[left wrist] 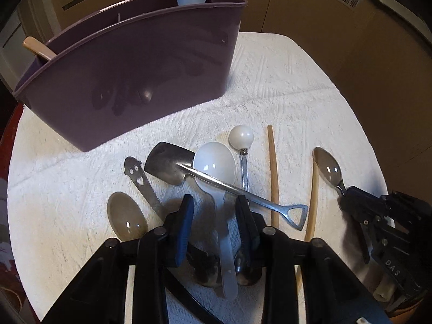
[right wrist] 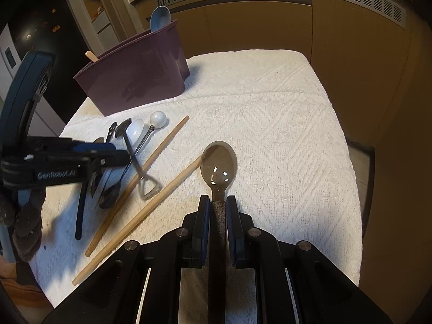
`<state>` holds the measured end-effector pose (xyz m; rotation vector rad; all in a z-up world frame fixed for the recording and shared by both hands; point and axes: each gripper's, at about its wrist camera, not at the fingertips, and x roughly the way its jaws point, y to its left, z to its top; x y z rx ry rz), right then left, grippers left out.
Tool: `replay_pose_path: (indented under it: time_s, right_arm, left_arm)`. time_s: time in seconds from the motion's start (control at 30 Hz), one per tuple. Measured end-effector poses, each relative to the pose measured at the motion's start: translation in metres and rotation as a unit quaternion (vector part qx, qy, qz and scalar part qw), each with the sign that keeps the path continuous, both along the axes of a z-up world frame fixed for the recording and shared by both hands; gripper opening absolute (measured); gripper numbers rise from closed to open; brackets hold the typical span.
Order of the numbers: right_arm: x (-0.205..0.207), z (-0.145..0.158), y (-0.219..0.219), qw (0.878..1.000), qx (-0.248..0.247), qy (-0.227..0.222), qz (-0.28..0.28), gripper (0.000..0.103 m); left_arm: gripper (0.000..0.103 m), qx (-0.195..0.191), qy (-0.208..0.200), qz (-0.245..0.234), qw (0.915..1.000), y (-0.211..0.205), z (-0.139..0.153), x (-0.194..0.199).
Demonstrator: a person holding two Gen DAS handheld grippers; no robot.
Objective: Organize utensils
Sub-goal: 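Grasp the white plastic spoon with the left tool while the right tool holds the black spoon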
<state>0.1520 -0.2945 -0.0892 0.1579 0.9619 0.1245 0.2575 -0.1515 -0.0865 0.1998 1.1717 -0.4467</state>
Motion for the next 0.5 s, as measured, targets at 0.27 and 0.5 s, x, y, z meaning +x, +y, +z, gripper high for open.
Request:
replay_pose_path:
  time_s: [0.27, 0.5]
  right_arm:
    - [-0.003, 0.000, 0.005, 1.000, -0.003, 0.005, 0.004, 0.013]
    - [-0.018, -0.001, 0.026, 0.999, -0.010, 0.017, 0.043, 0.013]
  left_arm:
    - [0.006, -0.018, -0.011, 0.004, 0.9998, 0.032, 0.009, -0.029]
    - [0.006, -0.004, 0.035, 0.025, 0.9991, 0.096, 0.002, -0.077]
